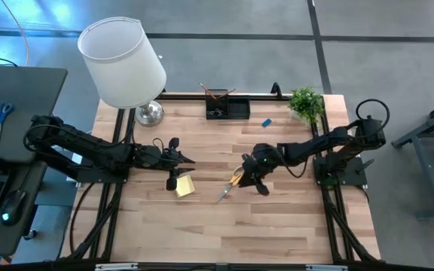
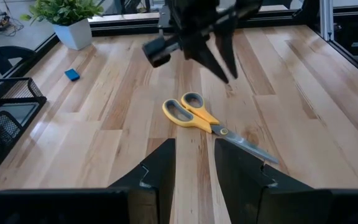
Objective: Pick and place office supplies into organizer
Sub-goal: Put the scissors into the desk organizer
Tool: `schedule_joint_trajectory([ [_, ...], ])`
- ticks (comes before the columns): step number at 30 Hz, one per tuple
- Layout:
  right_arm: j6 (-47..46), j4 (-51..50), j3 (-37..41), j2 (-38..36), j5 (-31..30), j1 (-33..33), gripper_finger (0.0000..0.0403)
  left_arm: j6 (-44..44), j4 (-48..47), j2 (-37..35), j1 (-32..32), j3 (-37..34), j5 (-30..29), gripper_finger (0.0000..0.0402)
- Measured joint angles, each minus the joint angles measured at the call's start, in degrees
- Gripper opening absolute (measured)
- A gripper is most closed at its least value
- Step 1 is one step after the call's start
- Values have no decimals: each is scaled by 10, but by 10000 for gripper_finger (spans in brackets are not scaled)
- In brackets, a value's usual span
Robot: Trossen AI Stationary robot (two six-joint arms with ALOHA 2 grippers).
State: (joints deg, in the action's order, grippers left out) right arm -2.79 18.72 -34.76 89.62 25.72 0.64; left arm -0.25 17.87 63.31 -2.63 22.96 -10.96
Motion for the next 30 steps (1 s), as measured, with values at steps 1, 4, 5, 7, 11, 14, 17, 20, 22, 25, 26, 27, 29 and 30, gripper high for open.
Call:
schedule_joint_trajectory([
  [1, 10, -18, 0, 0, -16, 4, 49, 0, 0, 0, 0, 0, 0, 99],
  [4, 51, -65, -2, 0, -70, 12, 43, 0, 0, 0, 0, 0, 0, 99],
  [5, 63, -82, -7, 0, -87, 14, 42, 0, 0, 0, 0, 0, 0, 99],
  [7, 81, -120, -25, 0, -117, 17, 45, 0, 0, 0, 0, 0, 0, 99],
  [11, 125, -224, -78, 0, -176, 17, 65, 0, 0, 0, 0, 0, 0, 99],
  [14, 152, -285, -118, -1, -213, 17, 90, 0, -1, 0, 0, 0, 0, 99],
  [17, 160, -312, -135, 0, -227, 16, 117, 0, -12, 0, 0, 0, 0, 99],
  [20, 162, -313, -130, 0, -227, 17, 138, 0, -18, 0, 0, 0, 0, 99],
  [22, 160, -315, -121, 1, -236, 17, 147, 0, -18, 0, 0, 0, 0, 99],
  [25, 154, -308, -108, 1, -268, 17, 151, 0, -13, 0, 0, 0, 0, 99],
  [26, 154, -302, -103, 1, -272, 17, 150, 0, -12, 0, 0, 0, 0, 99],
  [27, 154, -296, -99, 1, -272, 16, 149, 2, -12, 0, 0, 0, 0, 99],
  [29, 153, -280, -90, 1, -267, 16, 144, 5, -10, 0, 0, 0, 0, 99],
  [30, 153, -276, -86, 1, -265, 16, 142, 6, -10, 0, 0, 0, 0, 99],
])
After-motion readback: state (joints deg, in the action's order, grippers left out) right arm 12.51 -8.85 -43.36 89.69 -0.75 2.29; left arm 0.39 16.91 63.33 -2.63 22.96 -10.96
